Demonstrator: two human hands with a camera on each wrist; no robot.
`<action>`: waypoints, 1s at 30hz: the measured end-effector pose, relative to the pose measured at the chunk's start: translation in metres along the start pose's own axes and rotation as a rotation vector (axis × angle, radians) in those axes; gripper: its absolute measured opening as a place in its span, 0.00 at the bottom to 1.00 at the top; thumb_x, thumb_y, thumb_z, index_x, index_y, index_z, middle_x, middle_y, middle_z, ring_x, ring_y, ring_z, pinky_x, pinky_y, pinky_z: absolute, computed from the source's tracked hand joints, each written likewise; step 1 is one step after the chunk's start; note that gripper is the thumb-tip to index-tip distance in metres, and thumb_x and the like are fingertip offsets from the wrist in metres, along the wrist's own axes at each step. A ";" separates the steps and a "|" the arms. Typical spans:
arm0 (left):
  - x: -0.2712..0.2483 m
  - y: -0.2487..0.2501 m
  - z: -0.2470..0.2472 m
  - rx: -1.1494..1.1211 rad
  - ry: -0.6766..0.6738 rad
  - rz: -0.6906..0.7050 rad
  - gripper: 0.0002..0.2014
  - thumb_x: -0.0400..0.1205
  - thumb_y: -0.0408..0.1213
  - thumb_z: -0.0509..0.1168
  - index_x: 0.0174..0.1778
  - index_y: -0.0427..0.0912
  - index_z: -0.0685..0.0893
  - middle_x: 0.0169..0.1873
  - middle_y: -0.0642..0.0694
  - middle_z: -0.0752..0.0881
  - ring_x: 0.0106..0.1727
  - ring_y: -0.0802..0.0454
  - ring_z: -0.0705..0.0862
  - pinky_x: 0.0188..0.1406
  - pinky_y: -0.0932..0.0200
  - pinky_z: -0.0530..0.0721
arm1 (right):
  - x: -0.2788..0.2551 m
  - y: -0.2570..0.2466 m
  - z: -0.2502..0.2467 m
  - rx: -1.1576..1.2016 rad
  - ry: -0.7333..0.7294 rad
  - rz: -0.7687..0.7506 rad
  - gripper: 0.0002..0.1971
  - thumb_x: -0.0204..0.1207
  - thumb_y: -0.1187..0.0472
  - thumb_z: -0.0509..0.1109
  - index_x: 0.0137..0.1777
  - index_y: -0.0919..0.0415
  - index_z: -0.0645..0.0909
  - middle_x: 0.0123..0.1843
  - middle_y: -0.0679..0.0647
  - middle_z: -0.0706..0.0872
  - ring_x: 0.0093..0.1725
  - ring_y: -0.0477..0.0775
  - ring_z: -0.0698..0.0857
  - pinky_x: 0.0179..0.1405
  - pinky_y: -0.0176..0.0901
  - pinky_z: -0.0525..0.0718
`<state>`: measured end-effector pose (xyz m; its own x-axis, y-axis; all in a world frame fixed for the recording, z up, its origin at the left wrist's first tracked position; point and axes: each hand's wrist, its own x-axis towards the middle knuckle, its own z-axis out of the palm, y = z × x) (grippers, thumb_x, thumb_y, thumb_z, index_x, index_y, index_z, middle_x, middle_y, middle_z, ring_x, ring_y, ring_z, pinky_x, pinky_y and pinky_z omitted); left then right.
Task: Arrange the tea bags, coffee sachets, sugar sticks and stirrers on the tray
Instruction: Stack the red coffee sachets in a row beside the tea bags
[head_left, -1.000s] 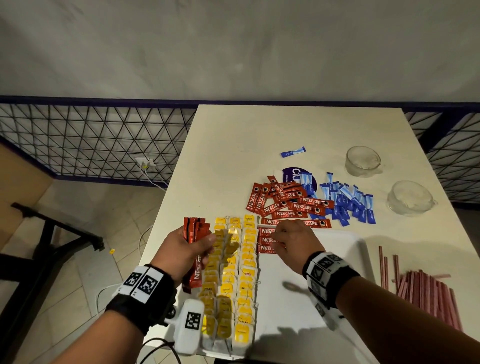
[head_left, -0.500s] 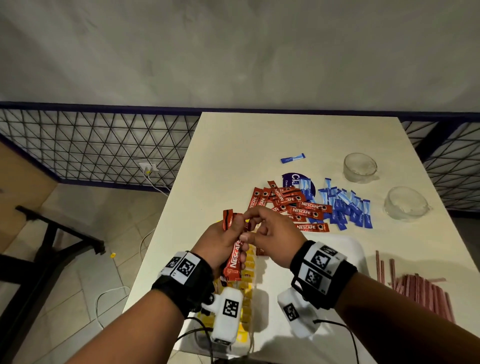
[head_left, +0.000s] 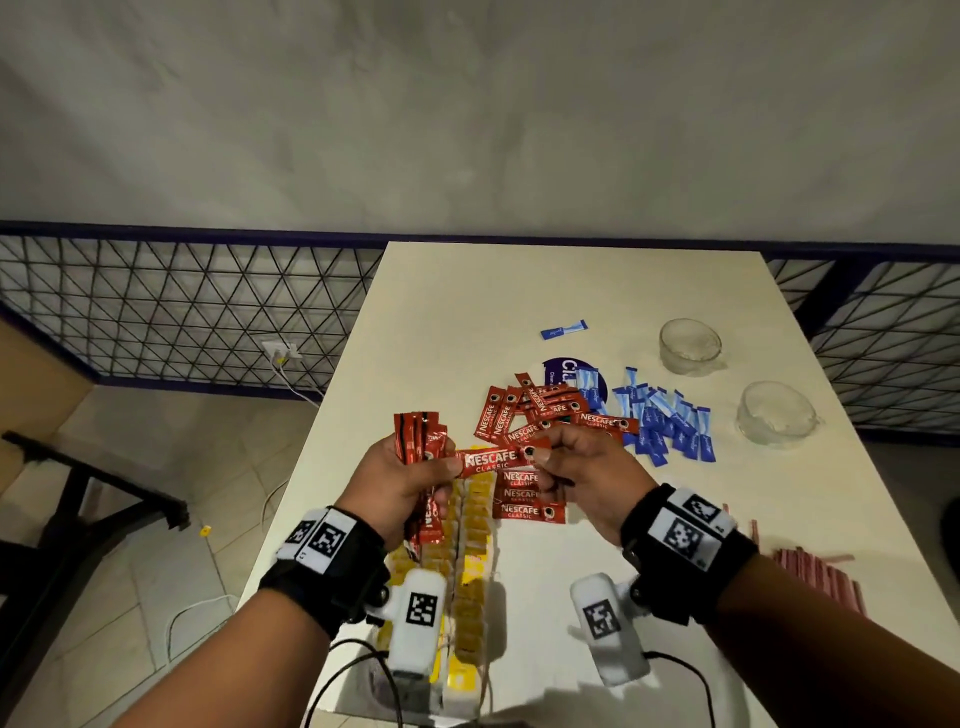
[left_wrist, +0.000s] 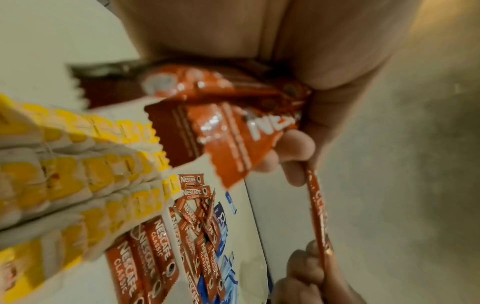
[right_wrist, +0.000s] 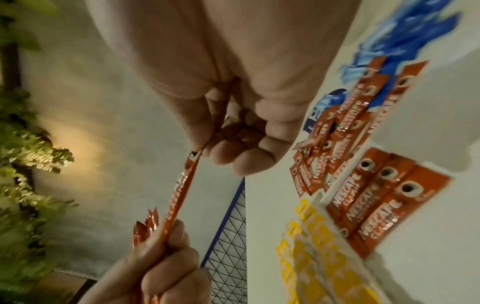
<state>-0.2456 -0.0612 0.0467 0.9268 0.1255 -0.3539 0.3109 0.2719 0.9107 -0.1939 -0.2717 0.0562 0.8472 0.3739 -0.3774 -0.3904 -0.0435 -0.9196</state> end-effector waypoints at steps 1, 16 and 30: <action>0.001 0.002 0.001 0.010 0.005 0.005 0.16 0.62 0.31 0.78 0.42 0.37 0.81 0.21 0.41 0.77 0.19 0.48 0.75 0.23 0.58 0.79 | -0.003 0.001 -0.001 0.028 -0.003 0.017 0.06 0.80 0.72 0.66 0.45 0.61 0.81 0.32 0.54 0.79 0.31 0.50 0.79 0.33 0.44 0.82; -0.004 -0.012 -0.021 0.425 0.171 -0.050 0.14 0.73 0.32 0.77 0.46 0.29 0.81 0.27 0.35 0.86 0.23 0.46 0.81 0.25 0.55 0.81 | -0.004 0.085 -0.056 -0.212 0.266 0.364 0.04 0.78 0.64 0.71 0.42 0.60 0.84 0.33 0.55 0.84 0.27 0.51 0.76 0.28 0.42 0.78; -0.017 -0.013 -0.052 0.434 0.181 -0.123 0.13 0.73 0.32 0.77 0.49 0.34 0.82 0.41 0.25 0.87 0.29 0.42 0.82 0.34 0.48 0.83 | 0.024 0.100 -0.027 -0.748 0.301 0.460 0.10 0.71 0.46 0.74 0.36 0.50 0.82 0.41 0.51 0.89 0.47 0.56 0.89 0.55 0.50 0.87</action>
<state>-0.2765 -0.0175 0.0296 0.8383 0.2919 -0.4604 0.5104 -0.1236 0.8510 -0.2033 -0.2919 -0.0474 0.7657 -0.0801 -0.6382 -0.4657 -0.7535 -0.4641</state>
